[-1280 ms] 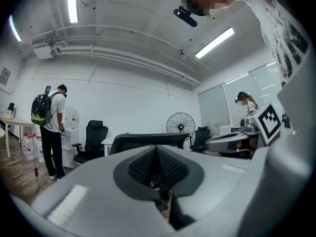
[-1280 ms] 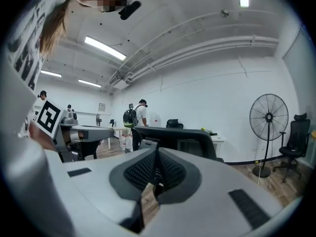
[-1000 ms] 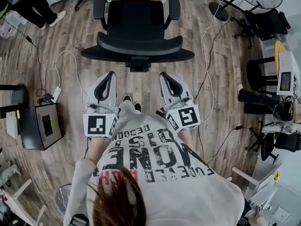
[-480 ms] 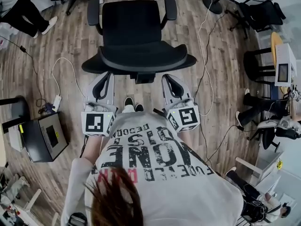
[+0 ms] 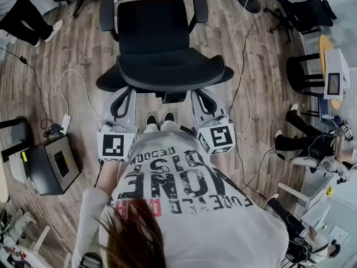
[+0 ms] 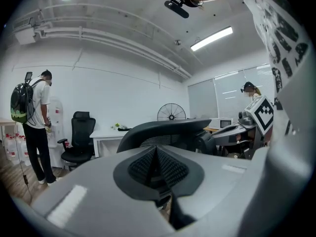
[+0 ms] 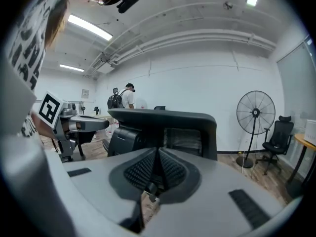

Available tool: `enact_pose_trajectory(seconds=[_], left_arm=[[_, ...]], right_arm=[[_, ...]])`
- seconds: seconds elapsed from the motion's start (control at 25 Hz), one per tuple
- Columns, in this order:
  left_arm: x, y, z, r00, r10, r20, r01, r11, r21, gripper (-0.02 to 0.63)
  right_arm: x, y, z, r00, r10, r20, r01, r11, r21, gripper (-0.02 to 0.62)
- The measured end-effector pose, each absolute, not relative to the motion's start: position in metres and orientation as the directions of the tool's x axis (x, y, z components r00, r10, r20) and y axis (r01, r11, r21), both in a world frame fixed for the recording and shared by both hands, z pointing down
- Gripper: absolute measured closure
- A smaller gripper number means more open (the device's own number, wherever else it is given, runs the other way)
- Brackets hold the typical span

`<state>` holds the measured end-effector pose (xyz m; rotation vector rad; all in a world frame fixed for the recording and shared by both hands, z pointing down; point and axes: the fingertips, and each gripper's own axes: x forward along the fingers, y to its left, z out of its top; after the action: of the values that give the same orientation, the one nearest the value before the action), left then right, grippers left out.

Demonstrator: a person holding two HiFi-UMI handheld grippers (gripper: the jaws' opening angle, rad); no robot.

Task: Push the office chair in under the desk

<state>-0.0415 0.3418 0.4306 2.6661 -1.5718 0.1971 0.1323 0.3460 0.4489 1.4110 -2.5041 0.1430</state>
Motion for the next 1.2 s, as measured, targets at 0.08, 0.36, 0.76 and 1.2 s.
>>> enact_pose_trajectory(seconds=[0.08,0.36,0.76,1.2], left_arm=[[-0.047,0.341,0.433,0.466,-0.874,0.136,-0.880,-0.473,-0.026,0.593],[-0.052,0.344,0.440,0.445,-0.884,0.142,-0.890,-0.454,-0.042,0.594],[-0.044,0.339,0.455,0.409,-0.881,0.238,-0.899,-0.433,-0.060,0.593],[-0.028,0.345,0.484,0.523,-0.711,0.470,-0.655,-0.688,-0.312,0.443]], right_arm=[[0.130,0.344,0.452,-0.501,-0.818,0.283,-0.844,0.534,0.050,0.572],[0.126,0.338,0.457,-0.531,-0.799,0.282,-0.828,0.561,0.029,0.572],[0.143,0.327,0.463,-0.555,-0.771,0.311,-0.801,0.596,0.050,0.572],[0.156,0.334,0.482,-0.605,-0.637,0.478,-0.571,0.765,0.297,0.449]])
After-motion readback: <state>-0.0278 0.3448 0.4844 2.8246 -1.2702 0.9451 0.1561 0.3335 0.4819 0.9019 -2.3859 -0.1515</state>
